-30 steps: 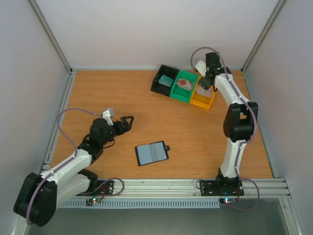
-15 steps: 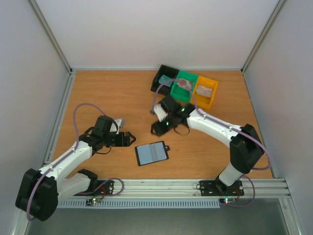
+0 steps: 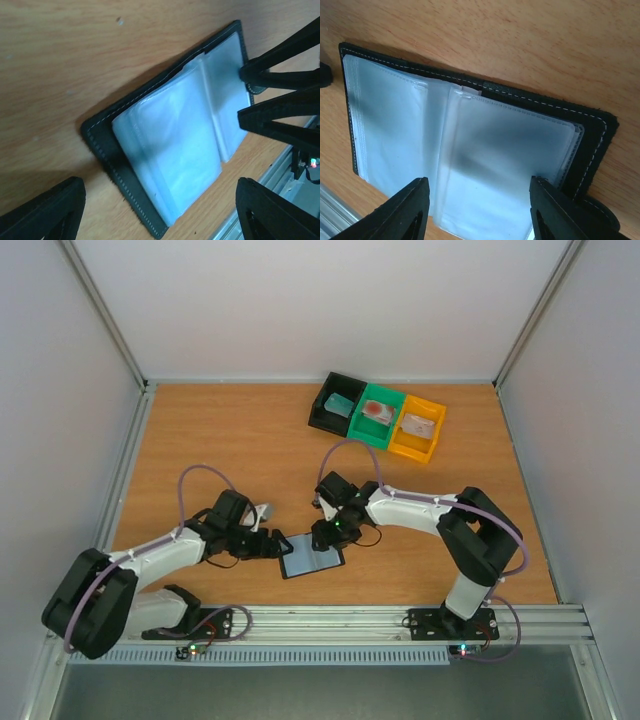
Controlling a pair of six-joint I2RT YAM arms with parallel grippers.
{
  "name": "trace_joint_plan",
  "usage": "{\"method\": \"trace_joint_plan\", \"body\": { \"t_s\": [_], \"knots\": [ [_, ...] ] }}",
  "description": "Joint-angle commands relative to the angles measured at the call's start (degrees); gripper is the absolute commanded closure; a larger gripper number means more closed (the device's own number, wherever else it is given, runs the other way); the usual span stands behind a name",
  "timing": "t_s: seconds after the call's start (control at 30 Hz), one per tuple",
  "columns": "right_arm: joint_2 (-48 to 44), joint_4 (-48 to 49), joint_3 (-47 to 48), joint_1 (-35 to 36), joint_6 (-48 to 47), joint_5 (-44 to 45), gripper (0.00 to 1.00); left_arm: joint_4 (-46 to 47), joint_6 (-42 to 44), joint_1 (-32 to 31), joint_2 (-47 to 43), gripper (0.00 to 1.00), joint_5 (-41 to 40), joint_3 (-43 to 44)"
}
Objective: Take the credit cards out of the card holder
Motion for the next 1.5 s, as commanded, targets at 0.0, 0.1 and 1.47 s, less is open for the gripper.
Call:
{"method": "trace_joint_plan", "body": {
  "t_s": [0.0,0.1,1.47],
  "knots": [
    [4.03,1.23,-1.49,0.44,2.04,0.23,0.43,5.49,-1.04,-0.85,4.63,0.17,-1.71,-3.65],
    [5.36,3.26,-0.62,0.44,2.02,-6.68,0.41,7.63,-0.80,-1.91,5.56,0.28,0.13,-3.48],
    [-10.94,-14.68,0.74,9.33,5.94,11.27,0.47,13.63,0.72,-3.33,4.57,1.00,-2.61,-4.30]
  ]
}}
